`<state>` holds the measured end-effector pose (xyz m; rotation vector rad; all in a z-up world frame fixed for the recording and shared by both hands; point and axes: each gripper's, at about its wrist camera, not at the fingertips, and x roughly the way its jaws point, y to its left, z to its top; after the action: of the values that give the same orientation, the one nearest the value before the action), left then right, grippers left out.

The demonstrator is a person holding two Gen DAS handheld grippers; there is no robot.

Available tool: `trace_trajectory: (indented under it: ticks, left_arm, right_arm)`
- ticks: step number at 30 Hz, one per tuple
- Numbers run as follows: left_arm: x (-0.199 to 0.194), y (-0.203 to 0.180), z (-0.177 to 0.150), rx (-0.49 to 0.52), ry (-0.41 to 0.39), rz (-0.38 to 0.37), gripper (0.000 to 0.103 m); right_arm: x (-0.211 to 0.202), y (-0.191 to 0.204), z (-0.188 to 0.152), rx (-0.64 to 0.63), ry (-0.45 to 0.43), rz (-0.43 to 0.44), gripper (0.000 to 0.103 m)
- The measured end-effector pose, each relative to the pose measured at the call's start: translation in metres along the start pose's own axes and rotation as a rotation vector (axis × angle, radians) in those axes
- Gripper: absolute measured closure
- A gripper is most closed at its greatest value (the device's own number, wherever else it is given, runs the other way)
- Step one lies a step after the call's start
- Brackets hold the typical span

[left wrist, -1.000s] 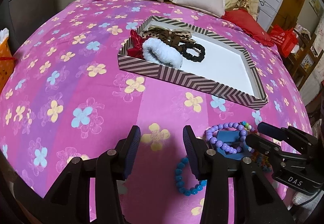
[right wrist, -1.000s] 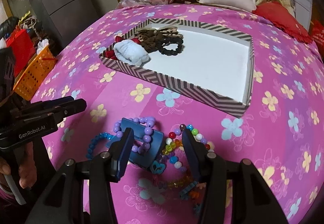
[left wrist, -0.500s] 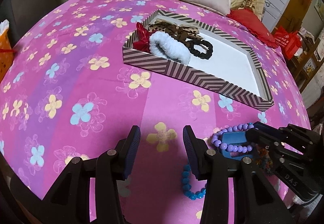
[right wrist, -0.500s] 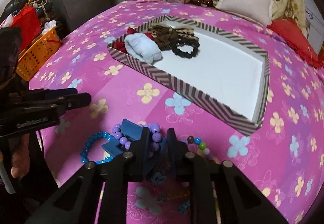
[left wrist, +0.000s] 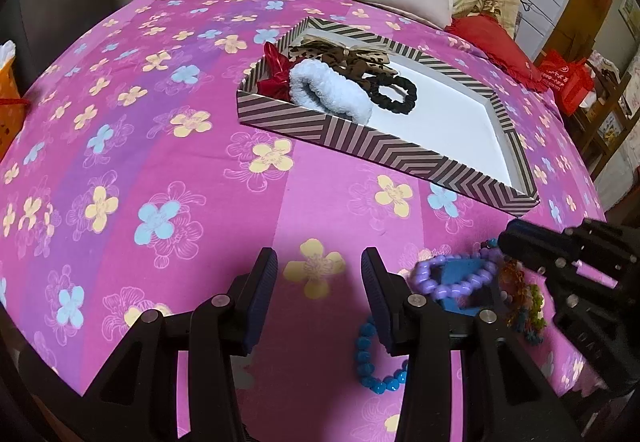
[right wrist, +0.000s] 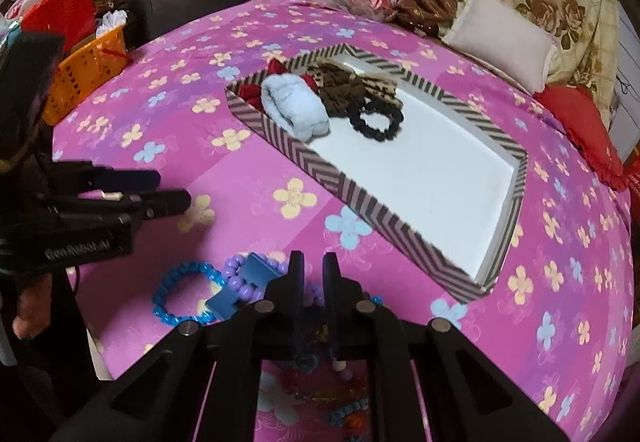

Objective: Organize jewelry

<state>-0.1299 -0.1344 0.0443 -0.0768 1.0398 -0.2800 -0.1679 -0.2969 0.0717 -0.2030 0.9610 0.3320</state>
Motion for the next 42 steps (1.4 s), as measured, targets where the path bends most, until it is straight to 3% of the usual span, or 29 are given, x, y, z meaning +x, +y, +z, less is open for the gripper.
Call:
trace_trajectory:
  ticks: [9, 11, 12, 15, 18, 22, 30, 36, 42]
  left_arm:
    - [0.001, 0.002, -0.001, -0.011, 0.003, -0.002, 0.065]
    - [0.001, 0.003, -0.001, -0.013, 0.003, -0.004, 0.065]
    - [0.001, 0.003, -0.001, -0.012, 0.003, -0.003, 0.065]
    - [0.002, 0.004, -0.001, -0.015, 0.008, -0.001, 0.065]
    - [0.003, 0.007, 0.0, -0.025, 0.009, 0.0, 0.065]
    - [0.003, 0.008, -0.001, -0.028, 0.011, -0.003, 0.065]
    - [0.006, 0.01, -0.003, -0.038, 0.017, -0.002, 0.065]
    - [0.008, 0.01, -0.003, -0.039, 0.021, -0.003, 0.065]
    - [0.007, 0.01, -0.004, -0.03, 0.019, -0.006, 0.065]
  right_arm:
    - [-0.01, -0.023, 0.0, 0.098, -0.041, 0.041, 0.094]
    - [-0.013, -0.027, -0.003, 0.128, -0.07, 0.091, 0.092]
    - [-0.015, -0.028, -0.004, 0.136, -0.076, 0.135, 0.083]
    - [-0.017, -0.013, -0.01, 0.051, -0.059, 0.119, 0.059]
    - [-0.011, 0.006, -0.018, -0.06, -0.017, 0.07, 0.059]
    - [0.001, 0.012, -0.026, -0.104, 0.029, 0.01, 0.059]
    - [0.015, 0.003, -0.023, -0.049, 0.052, -0.002, 0.059]
    - [0.021, -0.019, -0.008, 0.119, -0.002, 0.036, 0.059]
    - [0.025, -0.029, -0.002, 0.154, -0.004, 0.042, 0.059]
